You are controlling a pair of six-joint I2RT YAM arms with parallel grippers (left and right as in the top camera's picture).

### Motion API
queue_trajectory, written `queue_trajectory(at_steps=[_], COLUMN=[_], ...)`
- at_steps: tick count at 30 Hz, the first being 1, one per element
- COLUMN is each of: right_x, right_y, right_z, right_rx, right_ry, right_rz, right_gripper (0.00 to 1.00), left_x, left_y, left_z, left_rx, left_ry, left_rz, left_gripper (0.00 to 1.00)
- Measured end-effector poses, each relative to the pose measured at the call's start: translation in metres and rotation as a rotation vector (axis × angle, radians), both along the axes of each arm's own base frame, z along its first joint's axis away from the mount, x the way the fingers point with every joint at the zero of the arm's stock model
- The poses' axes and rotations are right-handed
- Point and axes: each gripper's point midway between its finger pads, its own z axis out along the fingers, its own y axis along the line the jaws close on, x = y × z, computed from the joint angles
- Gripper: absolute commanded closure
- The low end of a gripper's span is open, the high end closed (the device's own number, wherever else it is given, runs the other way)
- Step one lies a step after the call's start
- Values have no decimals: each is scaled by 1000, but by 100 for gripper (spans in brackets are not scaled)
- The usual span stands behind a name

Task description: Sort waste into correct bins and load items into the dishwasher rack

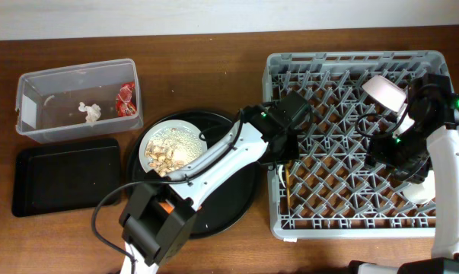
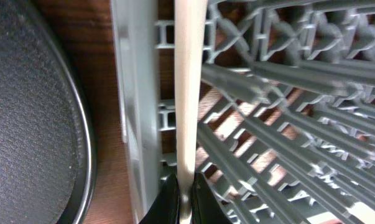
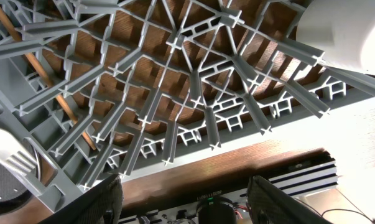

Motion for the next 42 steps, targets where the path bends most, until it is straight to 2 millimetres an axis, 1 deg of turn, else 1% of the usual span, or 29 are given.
queue_trajectory(at_steps=[1, 2, 4, 7, 8, 9, 10, 11, 12, 13, 14, 16, 17, 19, 23, 25, 26, 27, 28, 30, 35, 38, 40, 42], right_x=[0, 0, 0, 0, 0, 0, 1, 1, 1, 1, 1, 1, 1, 1, 0, 0, 0, 0, 0, 0, 0, 0, 0, 0], right_y=[0, 0, 0, 0, 0, 0, 0, 0, 0, 0, 0, 0, 0, 0, 0, 0, 0, 0, 0, 0, 0, 0, 0, 0], right_z=[0, 0, 0, 0, 0, 0, 0, 0, 0, 0, 0, 0, 0, 0, 0, 0, 0, -1, -1, -1, -1, -1, -1, -1], right_rx=[0, 0, 0, 0, 0, 0, -1, -1, -1, -1, -1, -1, -1, -1, 0, 0, 0, 0, 0, 0, 0, 0, 0, 0], right_ry=[0, 0, -1, 0, 0, -1, -2, -3, -3, -3, -3, -3, -3, -3, 0, 0, -1, -1, 0, -1, -1, -1, -1, -1], right_rz=[0, 0, 0, 0, 0, 0, 0, 0, 0, 1, 0, 0, 1, 0, 0, 0, 0, 0, 0, 0, 0, 0, 0, 0], right_gripper=[33, 33, 33, 33, 33, 33, 33, 33, 33, 33, 33, 33, 33, 33, 32, 33, 32, 33, 32, 32, 32, 33, 32, 32], left_x=[0, 0, -4, -9, -10, -6, 19, 38, 48, 58, 62, 65, 65, 66, 57, 60, 64, 65, 71, 73, 72, 73, 69, 69], left_y=[0, -1, -10, -6, 9, 30, 78, 119, 145, 170, 186, 213, 221, 223, 217, 211, 208, 206, 203, 201, 197, 182, 180, 180], left_z=[-4, -4, -2, -3, 6, 15, 43, 65, 76, 77, 76, 72, 69, 57, 15, -8, -15, -20, -24, -31, -39, -73, -85, -85], left_rx=[4, 0, -22, -6, 31, 83, 158, 211, 252, 295, 324, 359, 364, 355, 325, 290, 271, 259, 237, 220, 200, 162, 163, 161], left_ry=[6, 6, 8, 15, 6, -13, -106, -172, -204, -212, -204, -167, -153, -140, -86, -99, -114, -123, -148, -163, -152, -88, -58, -57], left_rz=[4, 8, -10, -49, -55, -32, 68, 157, 207, 248, 272, 312, 327, 332, 315, 314, 316, 317, 321, 319, 313, 263, 240, 235], left_gripper=[69, 56, 54, 54, 54, 54, 54, 53, 54, 53, 52, 51, 51, 51, 52, 52, 53, 56, 57, 57, 57, 57, 57, 57])
